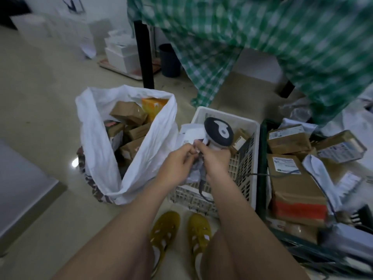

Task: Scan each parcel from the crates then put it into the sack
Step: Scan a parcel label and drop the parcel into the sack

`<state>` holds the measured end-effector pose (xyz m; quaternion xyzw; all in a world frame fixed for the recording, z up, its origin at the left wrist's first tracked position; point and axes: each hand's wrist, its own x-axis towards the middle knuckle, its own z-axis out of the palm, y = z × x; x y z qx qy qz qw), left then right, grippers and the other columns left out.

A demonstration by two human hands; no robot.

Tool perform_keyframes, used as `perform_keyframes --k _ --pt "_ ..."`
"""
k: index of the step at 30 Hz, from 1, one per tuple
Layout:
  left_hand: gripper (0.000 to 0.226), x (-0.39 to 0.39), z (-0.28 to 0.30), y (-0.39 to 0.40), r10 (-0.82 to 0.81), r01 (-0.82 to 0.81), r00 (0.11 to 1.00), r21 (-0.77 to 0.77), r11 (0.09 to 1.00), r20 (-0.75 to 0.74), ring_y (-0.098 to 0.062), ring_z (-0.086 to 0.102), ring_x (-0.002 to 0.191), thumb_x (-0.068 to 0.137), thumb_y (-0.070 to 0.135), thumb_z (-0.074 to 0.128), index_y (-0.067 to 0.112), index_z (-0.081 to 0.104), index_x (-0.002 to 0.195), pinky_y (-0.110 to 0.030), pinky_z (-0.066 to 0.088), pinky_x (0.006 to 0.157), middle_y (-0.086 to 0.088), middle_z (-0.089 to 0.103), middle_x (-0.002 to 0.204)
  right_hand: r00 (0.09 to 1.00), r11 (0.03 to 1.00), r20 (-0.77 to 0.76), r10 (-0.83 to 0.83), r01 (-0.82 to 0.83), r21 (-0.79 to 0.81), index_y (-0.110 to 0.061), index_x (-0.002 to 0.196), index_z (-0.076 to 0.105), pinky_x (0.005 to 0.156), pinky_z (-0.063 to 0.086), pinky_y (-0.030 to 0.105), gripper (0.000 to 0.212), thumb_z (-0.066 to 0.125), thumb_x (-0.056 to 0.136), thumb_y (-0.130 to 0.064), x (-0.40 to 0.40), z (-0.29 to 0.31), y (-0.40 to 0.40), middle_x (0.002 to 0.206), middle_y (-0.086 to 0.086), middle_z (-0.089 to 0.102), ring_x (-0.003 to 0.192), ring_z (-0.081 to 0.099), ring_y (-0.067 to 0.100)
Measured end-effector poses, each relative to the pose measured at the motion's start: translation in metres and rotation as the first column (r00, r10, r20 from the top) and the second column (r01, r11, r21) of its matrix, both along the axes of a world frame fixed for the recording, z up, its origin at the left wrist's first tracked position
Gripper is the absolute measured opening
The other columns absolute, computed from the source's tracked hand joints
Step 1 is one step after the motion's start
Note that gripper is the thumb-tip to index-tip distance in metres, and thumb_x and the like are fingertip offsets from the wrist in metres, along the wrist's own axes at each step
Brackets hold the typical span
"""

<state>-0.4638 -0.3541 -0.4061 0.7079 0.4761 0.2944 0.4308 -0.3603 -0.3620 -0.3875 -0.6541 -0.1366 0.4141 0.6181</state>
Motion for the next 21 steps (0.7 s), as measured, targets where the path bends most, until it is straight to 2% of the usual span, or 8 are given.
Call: perform_keyframes --k 3,5,8,10,13,15,18,21 --pt "0.016 -0.001 0.003 -0.011 -0.044 0.047 0.997 -0.041 0.998 0.06 -0.007 0.059 0.096 0.097 0.017 0.054 0.025 0.062 0.084 -0.029 0.052 0.089 0.009 0.063 0.116 0.997 0.996 -0.032 -0.077 0.075 -0.052 -0.011 0.073 0.054 0.056 0.049 0.024 0.024 0.072 0.077 0.004 0.004 -0.001 -0.009 0.084 0.014 0.066 0.064 0.059 0.017" --pt "0.009 -0.005 0.009 -0.01 -0.047 0.057 0.99 -0.073 0.996 0.133 -0.001 0.051 0.108 0.096 0.026 0.056 0.026 0.065 0.095 -0.016 0.045 0.091 0.015 0.05 0.131 0.995 0.997 -0.068 -0.071 0.068 -0.042 -0.004 0.089 0.061 0.065 0.051 0.027 0.018 0.074 0.077 0.001 0.012 -0.003 -0.011 0.092 0.012 0.066 0.075 0.062 0.02" --pt "0.019 -0.014 0.013 0.001 0.135 -0.118 0.969 -0.092 0.989 0.206 -0.003 0.041 0.124 0.094 0.032 0.059 0.031 0.059 0.113 -0.027 0.04 0.102 0.014 0.043 0.136 0.99 1.0 -0.143 -0.006 0.004 -0.016 0.001 0.108 0.064 0.09 0.054 0.045 0.045 0.082 0.067 -0.002 0.019 -0.005 -0.013 0.105 0.011 0.07 0.093 0.068 0.027" --pt "0.04 -0.022 0.013 0.01 0.244 -0.216 0.956 -0.172 0.961 0.164 -0.006 0.043 0.12 0.092 0.034 0.061 0.023 0.051 0.129 -0.031 0.042 0.1 0.012 0.045 0.13 0.987 0.999 -0.153 0.053 -0.051 0.019 -0.002 0.11 0.066 0.091 0.053 0.051 0.061 0.088 0.054 -0.011 0.022 -0.01 -0.014 0.105 0.01 0.072 0.095 0.069 0.028" --pt "0.044 -0.03 0.011 0.016 0.256 -0.148 0.945 -0.431 0.89 0.203 -0.017 0.064 0.1 0.089 0.036 0.065 0.017 0.052 0.127 -0.037 0.057 0.08 -0.001 0.063 0.122 0.986 0.992 -0.108 0.125 -0.121 0.042 -0.007 0.11 0.067 0.092 0.053 0.051 0.078 0.09 0.038 -0.024 0.025 -0.016 -0.015 0.105 0.006 0.073 0.096 0.07 0.026" --pt "0.039 -0.033 0.011 0.015 0.231 -0.086 0.949 -0.534 0.841 0.213 -0.014 0.067 0.089 0.088 0.033 0.067 0.017 0.052 0.12 -0.026 0.055 0.066 -0.003 0.068 0.108 0.989 0.987 -0.055 0.138 -0.133 0.087 -0.007 0.112 0.067 0.093 0.053 0.049 0.07 0.088 0.047 -0.019 0.027 -0.013 -0.018 0.106 0.006 0.073 0.098 0.069 0.025" --pt "0.047 -0.035 0.008 0.019 0.249 -0.049 0.934 -0.597 0.801 0.257 -0.016 0.069 0.089 0.086 0.033 0.07 0.013 0.054 0.124 -0.029 0.056 0.069 -0.002 0.07 0.107 0.987 0.982 -0.037 0.157 -0.152 0.113 -0.007 0.119 0.064 0.093 0.053 0.044 0.065 0.089 0.059 -0.015 0.029 -0.004 -0.023 0.11 0.005 0.071 0.101 0.069 0.021" --pt "0.048 -0.046 0.003 0.029 0.353 -0.217 0.906 -0.458 0.862 0.235 -0.019 0.067 0.096 0.085 0.029 0.072 0.017 0.054 0.128 -0.036 0.056 0.081 -0.003 0.067 0.114 0.992 0.986 0.059 0.114 -0.12 0.114 -0.016 0.1 0.064 0.075 0.056 0.02 0.029 0.081 0.076 -0.016 0.039 0.003 -0.026 0.086 -0.009 0.069 0.07 0.065 -0.006"
